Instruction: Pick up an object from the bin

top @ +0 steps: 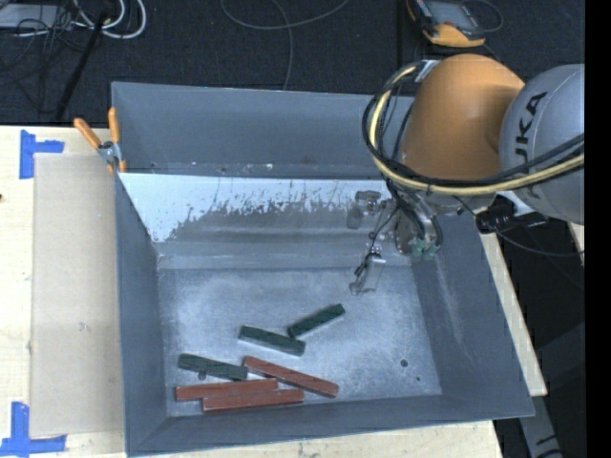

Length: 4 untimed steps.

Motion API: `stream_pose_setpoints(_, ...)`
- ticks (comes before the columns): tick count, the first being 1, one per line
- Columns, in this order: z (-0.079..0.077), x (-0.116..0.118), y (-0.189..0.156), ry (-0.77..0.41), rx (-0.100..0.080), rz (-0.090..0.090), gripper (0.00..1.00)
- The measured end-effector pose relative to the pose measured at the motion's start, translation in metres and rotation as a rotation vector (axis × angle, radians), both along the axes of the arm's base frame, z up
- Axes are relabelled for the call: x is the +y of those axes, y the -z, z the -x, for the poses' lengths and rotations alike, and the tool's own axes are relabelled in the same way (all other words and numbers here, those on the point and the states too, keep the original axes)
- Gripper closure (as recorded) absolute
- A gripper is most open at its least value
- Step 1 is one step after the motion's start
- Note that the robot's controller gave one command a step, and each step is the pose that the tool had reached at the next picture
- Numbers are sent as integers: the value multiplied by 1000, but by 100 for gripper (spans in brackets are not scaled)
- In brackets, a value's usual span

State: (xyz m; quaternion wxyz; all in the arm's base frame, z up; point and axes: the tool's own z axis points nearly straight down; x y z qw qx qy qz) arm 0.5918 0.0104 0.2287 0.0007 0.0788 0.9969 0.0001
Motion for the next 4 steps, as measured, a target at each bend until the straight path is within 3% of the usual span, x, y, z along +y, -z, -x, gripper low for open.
stream_pose_setpoints(1, 0, 65, 127, -63, 10, -1, 0)
stream_pose_setpoints(2, 56, 71, 158, -8, 9, 0, 0)
stream_pose_setpoints(3, 53, 70, 156, -6, 4, 0, 100)
stream_pose_setpoints(4, 59, 96, 9, -94, -7, -1, 100)
